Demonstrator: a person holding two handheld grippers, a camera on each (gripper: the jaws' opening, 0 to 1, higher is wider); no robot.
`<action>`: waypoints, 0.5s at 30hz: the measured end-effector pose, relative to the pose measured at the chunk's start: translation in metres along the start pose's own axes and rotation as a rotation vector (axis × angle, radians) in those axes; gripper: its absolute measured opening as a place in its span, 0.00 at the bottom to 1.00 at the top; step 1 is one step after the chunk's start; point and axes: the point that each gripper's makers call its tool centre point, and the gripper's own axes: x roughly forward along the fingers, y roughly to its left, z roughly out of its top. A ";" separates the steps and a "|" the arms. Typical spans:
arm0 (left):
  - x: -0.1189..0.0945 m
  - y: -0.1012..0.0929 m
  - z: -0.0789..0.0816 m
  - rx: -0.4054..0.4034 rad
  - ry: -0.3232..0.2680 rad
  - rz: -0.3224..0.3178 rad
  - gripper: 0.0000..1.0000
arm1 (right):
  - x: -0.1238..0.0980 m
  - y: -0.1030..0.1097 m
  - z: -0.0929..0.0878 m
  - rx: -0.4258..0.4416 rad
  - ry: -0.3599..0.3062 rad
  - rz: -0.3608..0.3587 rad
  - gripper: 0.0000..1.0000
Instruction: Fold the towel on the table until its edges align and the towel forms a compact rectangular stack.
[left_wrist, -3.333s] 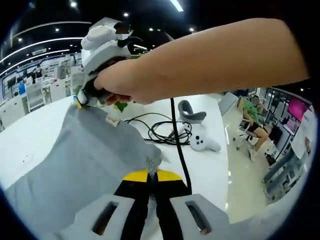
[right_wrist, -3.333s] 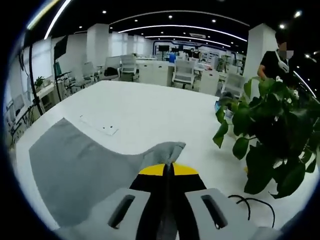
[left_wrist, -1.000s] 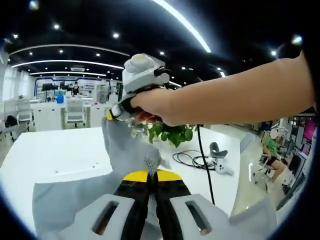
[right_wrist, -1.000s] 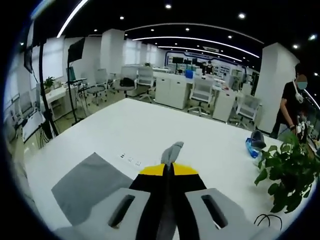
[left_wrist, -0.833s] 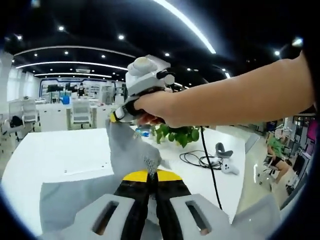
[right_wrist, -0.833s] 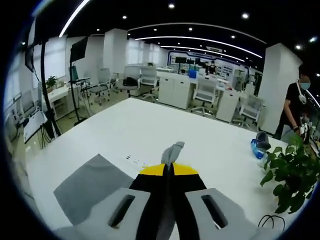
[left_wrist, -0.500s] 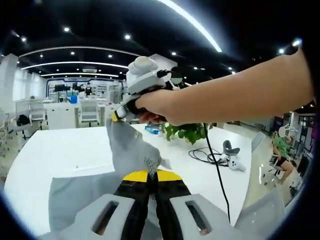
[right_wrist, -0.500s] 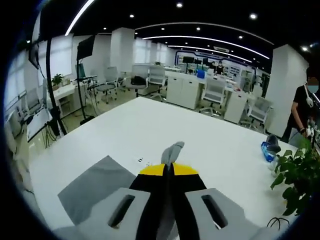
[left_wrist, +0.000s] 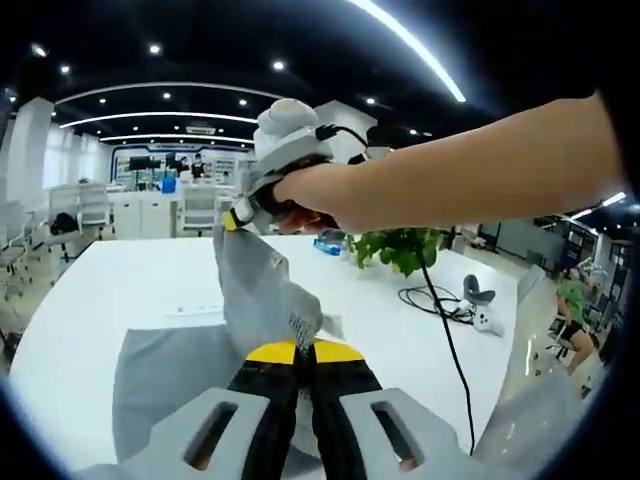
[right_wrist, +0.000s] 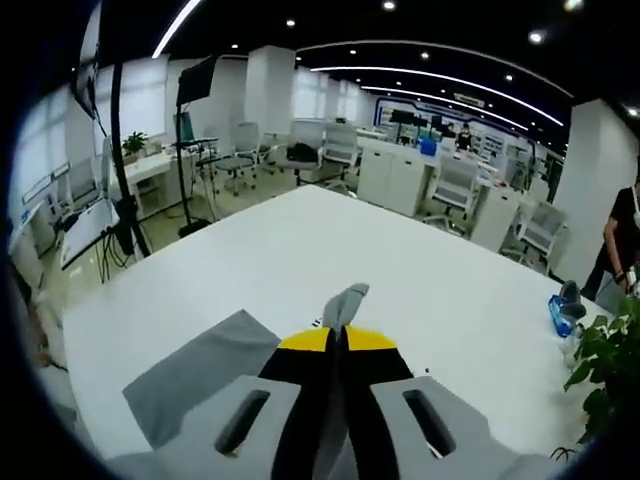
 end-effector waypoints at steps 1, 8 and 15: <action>-0.001 0.002 -0.002 -0.004 0.001 0.004 0.03 | 0.002 0.003 -0.001 -0.001 0.001 0.003 0.01; -0.012 0.022 -0.022 -0.034 0.029 0.054 0.03 | 0.019 0.027 -0.009 -0.014 0.023 0.037 0.01; -0.015 0.047 -0.038 -0.027 0.056 0.102 0.03 | 0.038 0.046 -0.011 -0.051 0.041 0.062 0.01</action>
